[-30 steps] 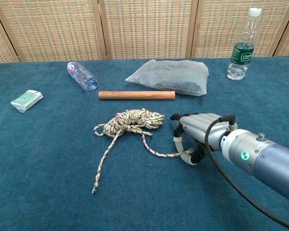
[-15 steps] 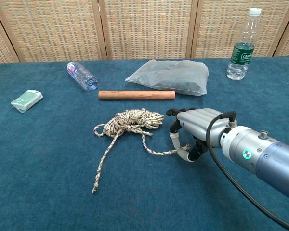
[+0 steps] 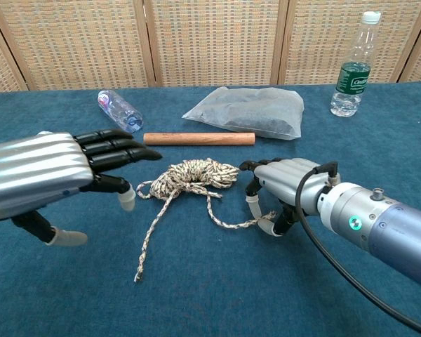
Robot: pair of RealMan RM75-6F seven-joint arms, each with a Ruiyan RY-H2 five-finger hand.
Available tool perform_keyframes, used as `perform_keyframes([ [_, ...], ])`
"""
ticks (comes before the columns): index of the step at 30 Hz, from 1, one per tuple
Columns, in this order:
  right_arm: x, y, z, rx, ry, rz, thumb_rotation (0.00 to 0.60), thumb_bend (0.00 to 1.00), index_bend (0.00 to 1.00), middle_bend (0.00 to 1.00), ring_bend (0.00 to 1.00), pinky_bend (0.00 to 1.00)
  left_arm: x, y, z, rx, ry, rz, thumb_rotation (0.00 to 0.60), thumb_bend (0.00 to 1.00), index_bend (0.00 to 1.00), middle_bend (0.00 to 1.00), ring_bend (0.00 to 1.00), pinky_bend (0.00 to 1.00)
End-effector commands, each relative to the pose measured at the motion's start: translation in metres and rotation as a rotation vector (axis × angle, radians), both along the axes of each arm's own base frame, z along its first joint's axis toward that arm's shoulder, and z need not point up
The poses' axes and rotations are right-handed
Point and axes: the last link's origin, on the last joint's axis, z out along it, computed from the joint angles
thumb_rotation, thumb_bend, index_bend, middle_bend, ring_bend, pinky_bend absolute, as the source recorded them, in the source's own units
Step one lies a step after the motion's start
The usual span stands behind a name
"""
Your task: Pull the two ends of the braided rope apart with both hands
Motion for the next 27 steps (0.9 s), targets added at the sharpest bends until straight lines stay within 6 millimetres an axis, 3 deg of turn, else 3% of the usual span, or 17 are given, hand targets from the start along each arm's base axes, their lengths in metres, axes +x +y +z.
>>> perform_keyframes([
  [1,0.0,-0.002,-0.002,0.007,0.003,0.004,0.6,0.43,0.64,0.0,0.0,0.0,0.008,0.006,-0.02,-0.028,0.042,-0.034,0.6,0.22,0.39,0.0,0.0,0.0],
  [4,0.0,-0.004,-0.005,0.013,0.004,0.007,0.6,0.43,0.64,0.0,0.0,0.0,0.011,0.012,-0.036,-0.06,0.083,-0.026,0.6,0.23,0.39,0.0,0.0,0.0],
  [27,0.001,-0.004,-0.008,0.015,0.029,0.016,0.6,0.43,0.65,0.0,0.0,0.0,0.017,0.017,-0.071,-0.098,0.139,0.003,0.6,0.3,0.44,0.0,0.0,0.0],
])
